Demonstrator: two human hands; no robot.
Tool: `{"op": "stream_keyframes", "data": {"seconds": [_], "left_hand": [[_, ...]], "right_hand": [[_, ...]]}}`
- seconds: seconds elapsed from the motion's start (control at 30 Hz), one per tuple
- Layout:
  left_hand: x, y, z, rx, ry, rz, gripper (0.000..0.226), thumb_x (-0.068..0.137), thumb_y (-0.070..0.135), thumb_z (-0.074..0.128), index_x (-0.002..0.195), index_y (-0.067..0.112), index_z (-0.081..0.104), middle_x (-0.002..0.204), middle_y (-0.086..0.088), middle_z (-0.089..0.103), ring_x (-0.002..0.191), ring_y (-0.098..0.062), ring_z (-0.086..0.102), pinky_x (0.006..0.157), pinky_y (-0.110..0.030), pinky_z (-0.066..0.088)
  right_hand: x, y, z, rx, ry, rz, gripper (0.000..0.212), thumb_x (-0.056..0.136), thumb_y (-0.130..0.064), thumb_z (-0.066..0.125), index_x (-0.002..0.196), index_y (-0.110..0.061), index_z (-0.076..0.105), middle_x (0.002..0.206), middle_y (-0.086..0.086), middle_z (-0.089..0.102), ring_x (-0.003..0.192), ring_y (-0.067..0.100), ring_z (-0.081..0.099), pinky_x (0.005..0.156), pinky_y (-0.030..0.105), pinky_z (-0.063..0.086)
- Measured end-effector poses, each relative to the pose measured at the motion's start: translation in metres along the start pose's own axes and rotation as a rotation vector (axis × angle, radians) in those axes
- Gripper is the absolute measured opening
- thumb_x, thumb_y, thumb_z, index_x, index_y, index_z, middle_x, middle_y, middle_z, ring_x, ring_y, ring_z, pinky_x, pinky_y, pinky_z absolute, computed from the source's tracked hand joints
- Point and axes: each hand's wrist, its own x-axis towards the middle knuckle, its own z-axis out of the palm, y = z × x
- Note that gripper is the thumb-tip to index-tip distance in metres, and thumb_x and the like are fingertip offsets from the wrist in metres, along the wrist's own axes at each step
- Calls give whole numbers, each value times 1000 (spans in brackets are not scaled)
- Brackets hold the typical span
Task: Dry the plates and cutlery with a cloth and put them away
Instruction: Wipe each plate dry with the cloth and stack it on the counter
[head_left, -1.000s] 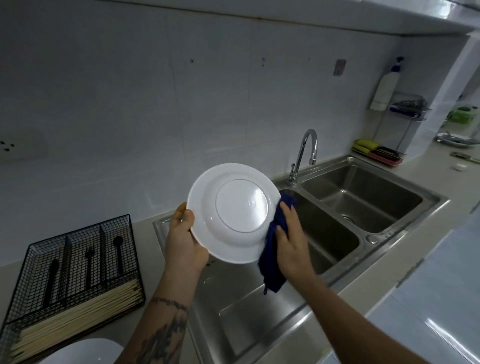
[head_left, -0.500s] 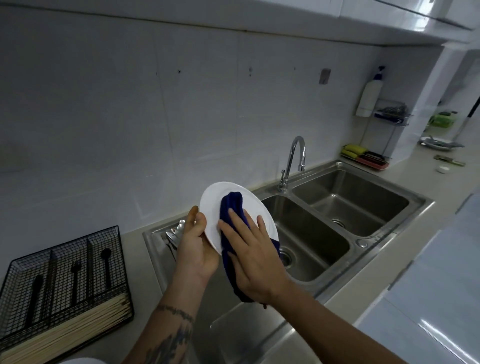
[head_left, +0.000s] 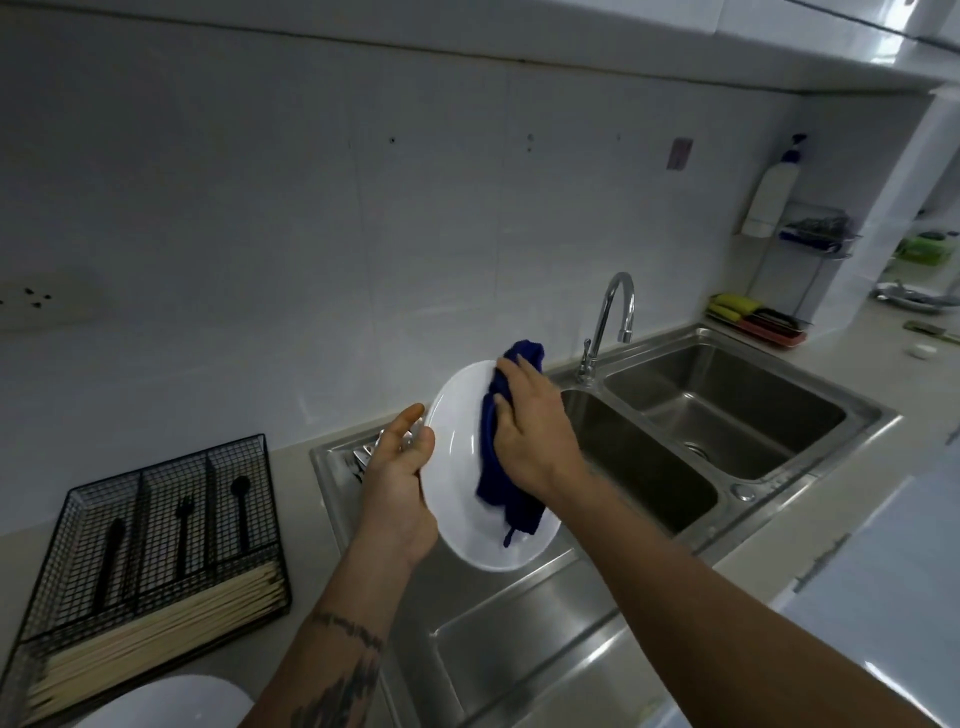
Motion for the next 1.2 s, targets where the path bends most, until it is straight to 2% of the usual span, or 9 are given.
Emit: {"op": "stream_keyframes", "data": {"seconds": [0.1,0.17,0.4,0.57,0.7,0.8,0.9,1.03,1.2], "left_hand": [[1,1,1,15,3,6,27,101,11,49,124,21,59,112,-12,67,85,-26,67,77,-42,58],[1,0,1,38,29,27,23,100,11,51,116,23,63,108,-11,69,83,-25,68,71,-39,58],[-12,-3,0,24,73,53,23,99,3,49,96,20,64,94,-7,68,80,-25,63,79,-41,52],[-12,1,6,83,26,64,23,99,5,51,105,21,65,103,-10,68,85,-28,64,86,-48,53],[-13,-9,24,128,-74,33,25,98,1,50,110,19,65,92,-7,73,81,-26,66,80,-43,55],[-13,-12,28,135,-90,32,28,98,1,50,110,20,67,88,-6,75,77,-24,70,71,-39,60],[-11,-5,23,129,-48,69,29,97,1,52,107,23,68,93,-6,73,74,-23,68,65,-36,60],[-11,-2,19,189,-72,72,30,97,2,51,105,25,69,106,-10,70,84,-30,65,80,-50,56],[-13,7,33,380,-135,126,33,98,5,52,114,30,66,99,-6,73,84,-29,69,77,-49,59]], "right_hand": [[-11,-11,3,-98,-40,-247,51,95,-28,38,145,-20,36,155,3,30,142,26,22,118,47,13],[-13,-5,1,-104,-54,-268,52,95,-31,36,146,-21,34,155,1,29,143,24,21,118,49,13],[-28,36,-18,224,41,143,45,102,-23,37,147,-21,34,152,0,35,139,18,31,116,35,22],[-41,43,-18,380,98,317,46,102,-17,37,147,-24,33,153,-1,33,140,18,31,117,42,23],[-27,24,-25,190,91,75,48,100,-21,41,148,-22,32,156,-2,28,141,18,25,116,34,16],[-18,25,-33,42,45,-90,49,99,-27,40,147,-24,34,156,-2,28,142,21,25,119,43,16],[-15,41,-43,101,64,-43,51,96,-35,35,146,-27,36,155,-4,30,142,19,26,117,48,19],[-13,52,-47,274,79,115,45,102,-26,38,147,-28,35,155,-4,28,143,14,22,118,45,19],[-3,45,-55,129,20,-31,48,99,-31,37,147,-29,32,155,-4,25,142,20,22,116,40,19]]}}
